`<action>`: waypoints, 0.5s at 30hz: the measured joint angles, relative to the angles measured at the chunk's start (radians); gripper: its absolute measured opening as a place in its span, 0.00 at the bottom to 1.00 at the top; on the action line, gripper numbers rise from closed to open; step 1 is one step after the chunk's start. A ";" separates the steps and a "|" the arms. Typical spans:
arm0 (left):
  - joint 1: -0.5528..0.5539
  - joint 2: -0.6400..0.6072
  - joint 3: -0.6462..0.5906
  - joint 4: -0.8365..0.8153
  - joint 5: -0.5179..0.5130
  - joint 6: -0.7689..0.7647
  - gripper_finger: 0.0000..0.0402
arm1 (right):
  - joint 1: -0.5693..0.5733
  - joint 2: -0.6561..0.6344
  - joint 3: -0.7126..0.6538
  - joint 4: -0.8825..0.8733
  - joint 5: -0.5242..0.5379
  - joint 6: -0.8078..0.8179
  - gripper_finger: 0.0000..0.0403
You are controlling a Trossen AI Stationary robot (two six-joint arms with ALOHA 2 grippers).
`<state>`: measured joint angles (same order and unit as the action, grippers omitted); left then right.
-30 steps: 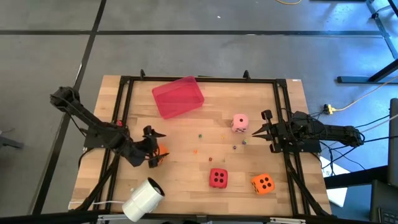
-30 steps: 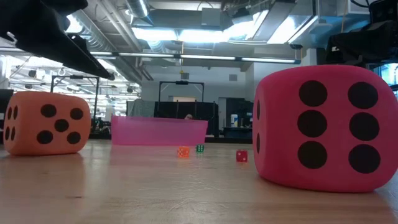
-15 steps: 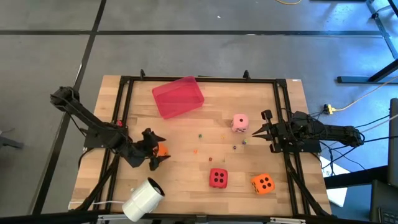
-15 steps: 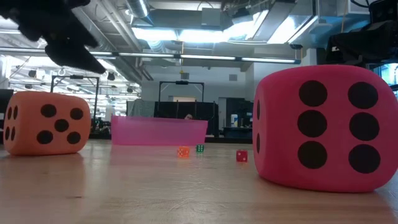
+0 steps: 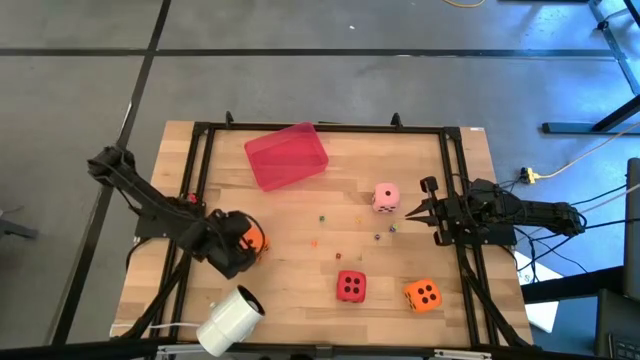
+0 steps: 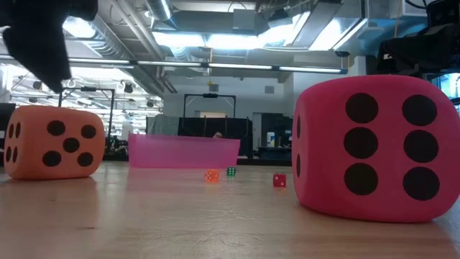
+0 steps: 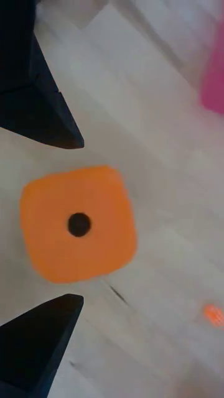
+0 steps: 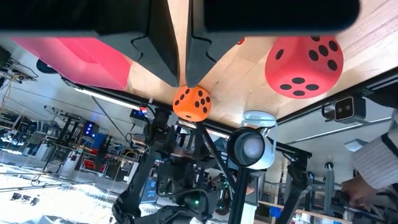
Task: Pick & Place Dice
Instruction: Put the left large orange die into the red bin
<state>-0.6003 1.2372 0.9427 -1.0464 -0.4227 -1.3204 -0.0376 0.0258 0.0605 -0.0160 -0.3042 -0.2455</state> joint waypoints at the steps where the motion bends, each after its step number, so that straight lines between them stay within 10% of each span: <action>1: 0.000 0.017 0.005 -0.001 0.015 -0.004 1.00 | 0.000 0.000 0.000 0.000 0.000 0.000 0.07; 15: 0.000 0.105 0.007 0.034 0.016 -0.046 1.00 | 0.000 0.000 0.000 0.000 0.000 0.000 0.07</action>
<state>-0.6003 1.3423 0.9501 -1.0126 -0.4067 -1.3661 -0.0376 0.0261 0.0605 -0.0162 -0.3042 -0.2455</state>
